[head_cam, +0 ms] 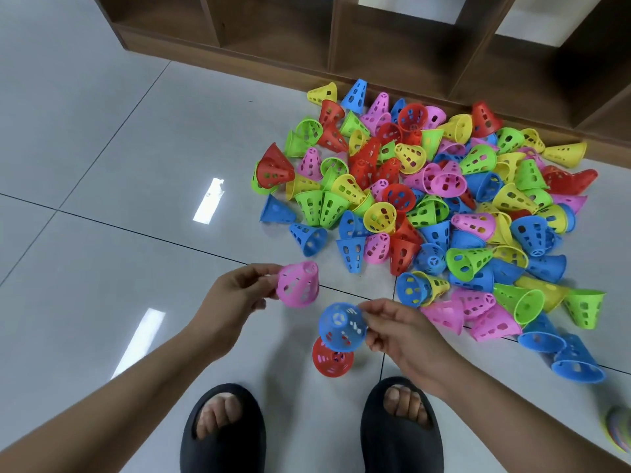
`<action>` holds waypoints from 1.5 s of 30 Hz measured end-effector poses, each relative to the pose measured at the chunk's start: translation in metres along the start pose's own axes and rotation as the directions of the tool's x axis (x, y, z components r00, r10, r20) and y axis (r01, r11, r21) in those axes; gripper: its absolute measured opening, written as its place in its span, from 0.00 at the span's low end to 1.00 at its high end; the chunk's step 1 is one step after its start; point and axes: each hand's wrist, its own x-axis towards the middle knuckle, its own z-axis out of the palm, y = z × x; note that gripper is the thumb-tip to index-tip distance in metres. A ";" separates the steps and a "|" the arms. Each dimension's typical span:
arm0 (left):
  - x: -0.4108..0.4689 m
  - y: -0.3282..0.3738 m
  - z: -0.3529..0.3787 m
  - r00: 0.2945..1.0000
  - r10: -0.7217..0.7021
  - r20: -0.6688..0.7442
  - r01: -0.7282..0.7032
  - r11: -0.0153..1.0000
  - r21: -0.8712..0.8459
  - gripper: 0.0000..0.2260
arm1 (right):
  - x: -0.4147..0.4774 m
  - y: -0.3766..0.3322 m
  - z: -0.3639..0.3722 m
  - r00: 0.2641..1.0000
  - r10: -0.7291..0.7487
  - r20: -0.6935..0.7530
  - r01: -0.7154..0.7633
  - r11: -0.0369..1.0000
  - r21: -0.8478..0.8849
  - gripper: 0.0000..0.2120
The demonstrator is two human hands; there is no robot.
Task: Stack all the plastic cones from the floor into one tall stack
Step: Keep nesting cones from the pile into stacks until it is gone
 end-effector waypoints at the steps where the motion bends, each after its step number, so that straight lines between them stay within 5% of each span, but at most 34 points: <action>1: -0.005 -0.001 0.004 0.999 -0.017 0.044 0.019 0.999 -0.038 0.10 | -0.003 0.004 0.000 0.999 0.031 0.035 -0.031 1.000 0.006 0.11; 5: -0.023 -0.005 0.019 0.983 -0.045 0.177 0.060 0.995 -0.081 0.09 | -0.009 0.022 -0.004 0.990 0.123 0.064 -0.120 0.991 -0.057 0.13; 8: -0.031 -0.007 0.027 0.970 -0.044 0.240 0.068 0.993 -0.093 0.09 | -0.009 0.035 -0.004 0.989 0.145 0.033 -0.141 0.984 -0.108 0.06; 13: -0.038 -0.015 0.036 0.952 -0.006 0.306 -0.015 0.998 0.065 0.09 | -0.002 0.041 -0.001 0.991 0.106 -0.080 -0.122 0.962 -0.242 0.04; 19: -0.038 -0.038 0.043 0.960 -0.072 0.271 -0.003 0.963 0.268 0.10 | 0.004 0.048 -0.004 0.980 0.148 -0.137 -0.188 0.912 -0.364 0.04; 26: -0.032 -0.071 0.039 0.973 -0.151 0.172 0.082 0.931 0.357 0.07 | -0.003 0.051 0.001 0.926 0.372 -0.059 -0.376 0.904 -0.204 0.11; 38: 0.008 -0.060 0.035 0.989 -0.148 0.025 0.136 0.955 0.265 0.04 | 0.032 0.028 0.015 0.980 0.198 -0.021 -0.199 0.964 -0.176 0.13; 45: 0.035 -0.029 0.030 0.994 -0.094 0.049 0.067 0.915 0.397 0.07 | 0.062 -0.005 0.007 0.992 0.087 -0.089 -0.120 0.866 -0.486 0.09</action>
